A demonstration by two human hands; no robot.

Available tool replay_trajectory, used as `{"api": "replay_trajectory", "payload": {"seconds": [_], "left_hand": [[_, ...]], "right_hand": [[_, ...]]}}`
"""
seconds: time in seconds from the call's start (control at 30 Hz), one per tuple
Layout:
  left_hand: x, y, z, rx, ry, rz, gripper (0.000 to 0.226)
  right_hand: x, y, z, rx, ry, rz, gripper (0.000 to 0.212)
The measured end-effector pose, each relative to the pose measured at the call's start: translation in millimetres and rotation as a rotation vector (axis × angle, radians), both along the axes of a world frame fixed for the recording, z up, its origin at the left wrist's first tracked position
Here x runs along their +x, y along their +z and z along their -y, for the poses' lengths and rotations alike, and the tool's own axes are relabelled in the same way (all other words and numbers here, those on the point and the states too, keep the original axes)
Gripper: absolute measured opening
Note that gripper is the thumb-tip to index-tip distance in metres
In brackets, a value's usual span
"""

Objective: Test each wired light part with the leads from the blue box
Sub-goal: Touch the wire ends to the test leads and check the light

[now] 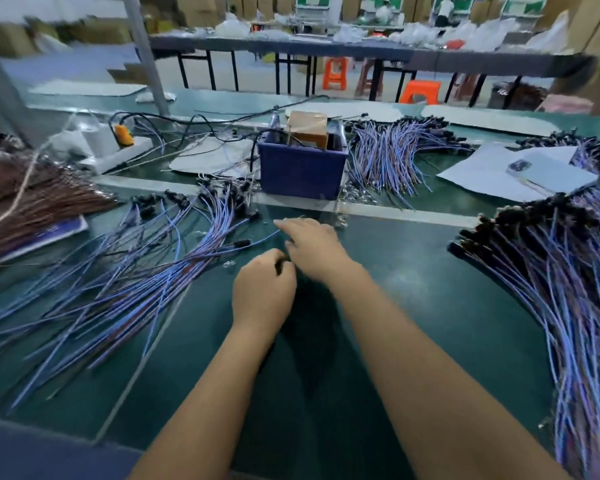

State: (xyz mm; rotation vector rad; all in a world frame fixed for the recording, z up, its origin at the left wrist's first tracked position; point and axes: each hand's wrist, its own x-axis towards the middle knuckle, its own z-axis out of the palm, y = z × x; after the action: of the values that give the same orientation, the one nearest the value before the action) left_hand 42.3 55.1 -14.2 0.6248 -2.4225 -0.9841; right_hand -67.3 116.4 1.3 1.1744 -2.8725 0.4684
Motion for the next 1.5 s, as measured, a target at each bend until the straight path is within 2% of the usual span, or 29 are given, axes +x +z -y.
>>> {"api": "replay_trajectory", "payload": {"seconds": [0.07, 0.17, 0.2, 0.27, 0.33, 0.4, 0.43, 0.47, 0.53, 0.63, 0.7, 0.73, 0.83, 0.9, 1.07, 1.3, 1.37, 1.5], "left_hand": [[0, -2, 0, 0.035, 0.04, -0.015, 0.018], [-5, -2, 7, 0.087, 0.108, 0.016, 0.02], [-9, -2, 12, 0.147, 0.119, 0.037, 0.022], [-18, 1, 22, 0.395, 0.107, 0.038, 0.028], [-27, 2, 29, 0.562, 0.106, 0.02, 0.027], [-38, 4, 30, 0.522, 0.072, 0.016, 0.021], [-43, 6, 27, 0.45, 0.037, -0.001, 0.015], [-47, 8, 22, 0.383, -0.003, -0.052, 0.011], [-50, 15, 6, 0.354, -0.113, -0.239, 0.02], [-46, 14, -16, 0.536, -0.196, -0.52, 0.03], [-44, 7, -22, 0.623, -0.147, -0.57, 0.031], [-44, 4, -23, 0.652, -0.128, -0.54, 0.031], [-47, 1, -22, 0.717, -0.186, -0.376, 0.025], [-49, 1, -21, 0.738, -0.226, -0.331, 0.02], [-47, 0, -12, 0.814, -0.245, -0.419, 0.019], [-52, -3, 1, 0.968, -0.18, -0.395, 0.01], [-52, -3, 5, 1.007, -0.211, -0.367, 0.013], [-50, -2, 6, 1.022, -0.346, -0.31, 0.025]], "right_hand": [[-2, -6, 9, 0.025, -0.017, 0.031, 0.048], [-4, -11, 2, -0.016, -0.041, -0.02, 0.037], [-3, -11, -2, -0.042, -0.032, -0.039, 0.031], [-1, -10, -9, -0.084, -0.009, -0.08, 0.02], [3, -7, -11, -0.045, 0.016, -0.152, 0.015], [10, -6, -14, 0.04, 0.006, -0.227, 0.013], [14, -7, -16, 0.011, -0.028, -0.223, 0.011], [17, -9, -19, -0.116, -0.089, -0.158, 0.008], [22, -12, -28, -0.572, -0.273, 0.142, 0.005], [22, -6, -47, -1.355, -0.525, 0.589, 0.017], [17, -1, -64, -1.647, -0.592, 0.748, 0.02], [14, -1, -72, -1.679, -0.599, 0.772, 0.019], [13, -3, -82, -1.529, -0.496, 0.787, 0.018], [17, -4, -79, -1.379, -0.377, 0.789, 0.016], [28, -7, -66, -0.963, -0.192, 0.715, 0.021], [38, -2, -72, -0.643, 0.033, 0.727, 0.016], [39, -2, -71, -0.66, 0.022, 0.712, 0.011], [30, -8, -58, -1.054, -0.232, 0.634, 0.014]]}}
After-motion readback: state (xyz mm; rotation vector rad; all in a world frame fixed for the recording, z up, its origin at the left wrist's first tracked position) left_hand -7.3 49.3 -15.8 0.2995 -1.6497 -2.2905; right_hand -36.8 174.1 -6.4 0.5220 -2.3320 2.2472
